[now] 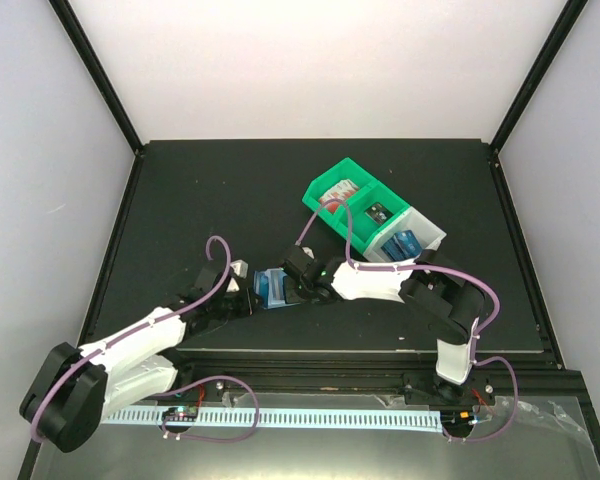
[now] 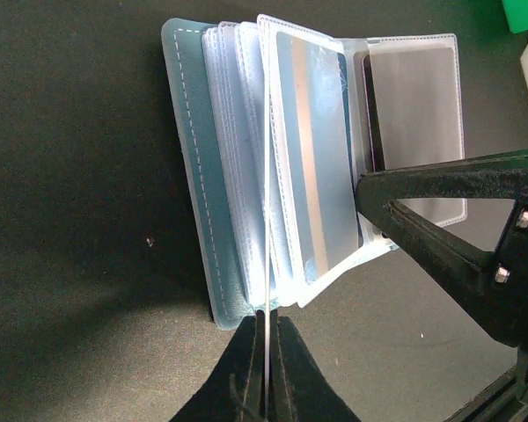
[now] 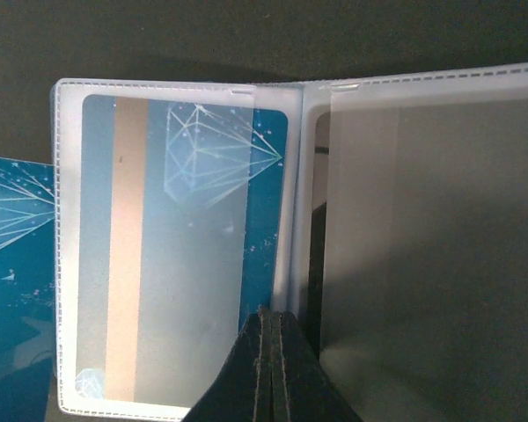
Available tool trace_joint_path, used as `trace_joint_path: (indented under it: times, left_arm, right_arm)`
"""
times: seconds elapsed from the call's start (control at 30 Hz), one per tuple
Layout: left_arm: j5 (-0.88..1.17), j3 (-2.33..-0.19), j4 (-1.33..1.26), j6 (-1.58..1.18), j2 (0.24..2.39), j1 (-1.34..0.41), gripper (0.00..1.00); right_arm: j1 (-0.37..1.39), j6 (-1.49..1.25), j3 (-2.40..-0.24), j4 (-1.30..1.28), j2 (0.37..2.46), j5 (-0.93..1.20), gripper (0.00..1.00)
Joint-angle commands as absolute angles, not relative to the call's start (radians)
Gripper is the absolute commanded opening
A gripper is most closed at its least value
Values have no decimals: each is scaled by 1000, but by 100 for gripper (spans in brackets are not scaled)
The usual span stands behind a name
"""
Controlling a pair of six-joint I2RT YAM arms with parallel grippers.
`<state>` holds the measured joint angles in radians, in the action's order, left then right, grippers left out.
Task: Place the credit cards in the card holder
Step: Turn over the card slot in the card holder.
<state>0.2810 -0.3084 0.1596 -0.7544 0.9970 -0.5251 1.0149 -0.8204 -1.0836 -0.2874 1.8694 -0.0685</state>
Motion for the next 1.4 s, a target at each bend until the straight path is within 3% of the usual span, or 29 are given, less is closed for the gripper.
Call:
trace_joint_path:
  times: [0.0, 0.3, 0.6, 1.07, 1.37]
  left_arm:
    - [310, -304, 124, -757, 995, -517, 1]
    - [404, -290, 54, -735, 980, -515, 2]
    - [512, -319, -10, -695, 1071, -514, 2]
    - [671, -377, -109, -692, 1183, -522, 2]
    - [666, -393, -152, -698, 1273, -534, 1]
  right_arm:
    - [1016, -834, -1051, -311, 1895, -74, 1]
    - [1013, -831, -1014, -258, 1839, -67, 2]
    - [1012, -842, -979, -259, 1711, -147, 16]
    - [1012, -809, -892, -223, 1551, -212, 26]
    - [1012, -804, -848, -215, 1455, -255, 28]
